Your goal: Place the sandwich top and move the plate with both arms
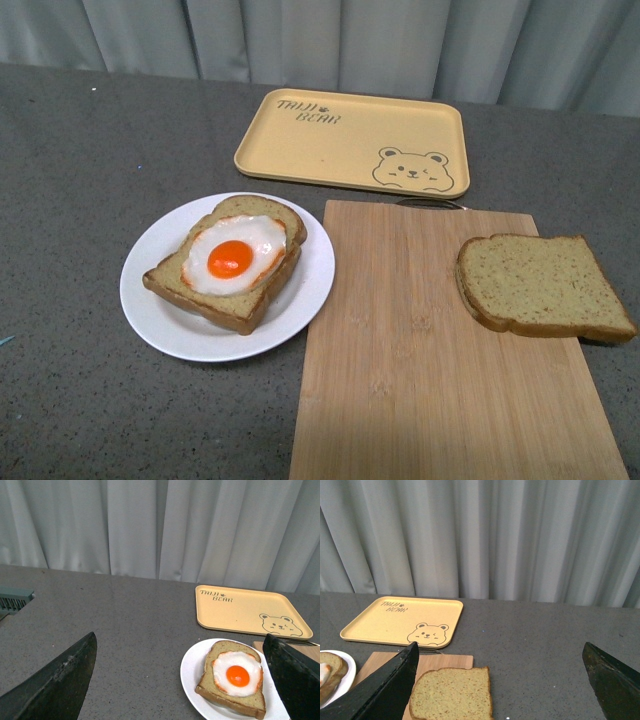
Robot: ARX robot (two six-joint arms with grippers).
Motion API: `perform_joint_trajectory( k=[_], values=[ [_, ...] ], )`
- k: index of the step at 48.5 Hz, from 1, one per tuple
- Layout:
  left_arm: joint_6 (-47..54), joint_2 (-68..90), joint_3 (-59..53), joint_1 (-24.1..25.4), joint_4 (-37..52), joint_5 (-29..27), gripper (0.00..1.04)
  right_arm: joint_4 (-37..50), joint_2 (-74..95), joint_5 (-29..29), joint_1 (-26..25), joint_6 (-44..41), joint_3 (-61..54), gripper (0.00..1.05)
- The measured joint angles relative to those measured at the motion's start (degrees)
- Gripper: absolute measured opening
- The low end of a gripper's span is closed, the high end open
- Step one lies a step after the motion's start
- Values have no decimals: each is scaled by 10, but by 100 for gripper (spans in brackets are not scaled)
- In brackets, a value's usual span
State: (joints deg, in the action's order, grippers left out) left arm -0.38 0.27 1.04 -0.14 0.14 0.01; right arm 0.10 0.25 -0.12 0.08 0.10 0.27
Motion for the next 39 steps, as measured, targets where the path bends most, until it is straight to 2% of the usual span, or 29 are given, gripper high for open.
perform_joint_trajectory(
  k=[39],
  values=[
    [0,0,0,0,0,0,98,0,0,0,0,0,0,95]
  ],
)
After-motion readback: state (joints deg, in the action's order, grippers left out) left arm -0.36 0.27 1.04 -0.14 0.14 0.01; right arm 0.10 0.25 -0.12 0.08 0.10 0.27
